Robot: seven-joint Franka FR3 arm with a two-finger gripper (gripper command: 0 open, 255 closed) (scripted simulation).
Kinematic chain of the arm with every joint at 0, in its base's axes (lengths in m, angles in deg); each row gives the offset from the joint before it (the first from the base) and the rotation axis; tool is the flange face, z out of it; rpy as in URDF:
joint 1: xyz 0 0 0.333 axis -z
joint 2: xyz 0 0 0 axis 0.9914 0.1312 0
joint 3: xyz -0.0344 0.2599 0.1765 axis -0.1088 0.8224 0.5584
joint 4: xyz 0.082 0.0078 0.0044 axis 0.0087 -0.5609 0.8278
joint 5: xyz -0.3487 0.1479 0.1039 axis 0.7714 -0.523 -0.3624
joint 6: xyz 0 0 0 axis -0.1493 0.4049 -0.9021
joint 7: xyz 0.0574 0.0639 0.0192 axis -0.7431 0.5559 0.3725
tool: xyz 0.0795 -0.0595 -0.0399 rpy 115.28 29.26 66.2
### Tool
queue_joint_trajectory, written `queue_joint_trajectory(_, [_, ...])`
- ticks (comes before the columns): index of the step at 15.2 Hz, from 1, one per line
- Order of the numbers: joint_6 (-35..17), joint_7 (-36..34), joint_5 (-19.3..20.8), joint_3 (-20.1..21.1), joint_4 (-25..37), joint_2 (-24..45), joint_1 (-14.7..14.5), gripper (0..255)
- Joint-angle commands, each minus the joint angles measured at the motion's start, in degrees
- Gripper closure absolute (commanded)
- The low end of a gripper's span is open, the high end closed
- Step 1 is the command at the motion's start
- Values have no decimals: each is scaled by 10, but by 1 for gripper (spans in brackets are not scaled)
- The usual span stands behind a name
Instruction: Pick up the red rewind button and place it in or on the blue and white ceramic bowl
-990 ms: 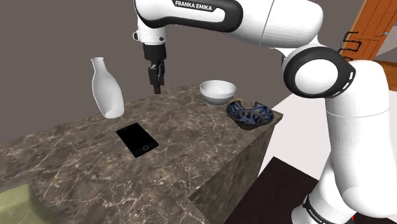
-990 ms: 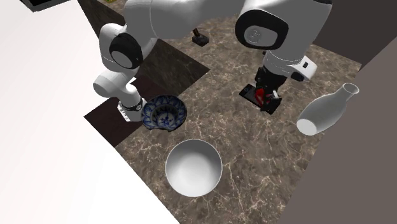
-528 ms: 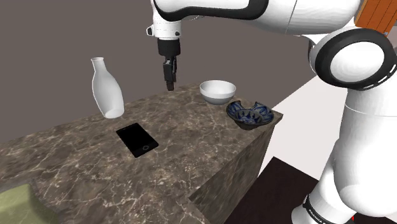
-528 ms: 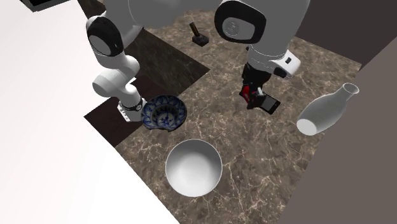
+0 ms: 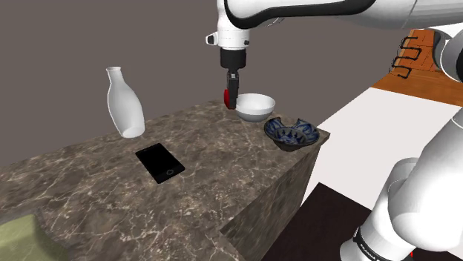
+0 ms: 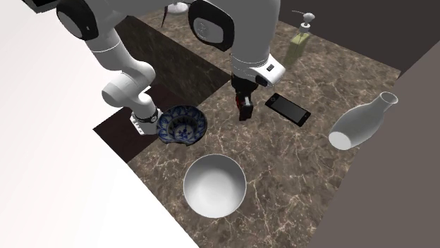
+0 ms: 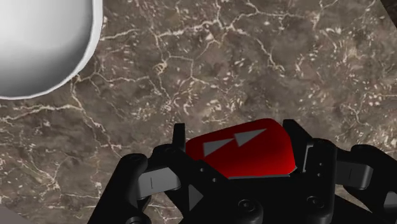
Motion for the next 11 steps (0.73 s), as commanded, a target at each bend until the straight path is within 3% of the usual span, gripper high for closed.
queue_joint_trajectory(1, [-3,19,-3,-11,-46,-43,8,255])
queue_joint_trajectory(11, [11,102,10,-68,-225,-236,35,255])
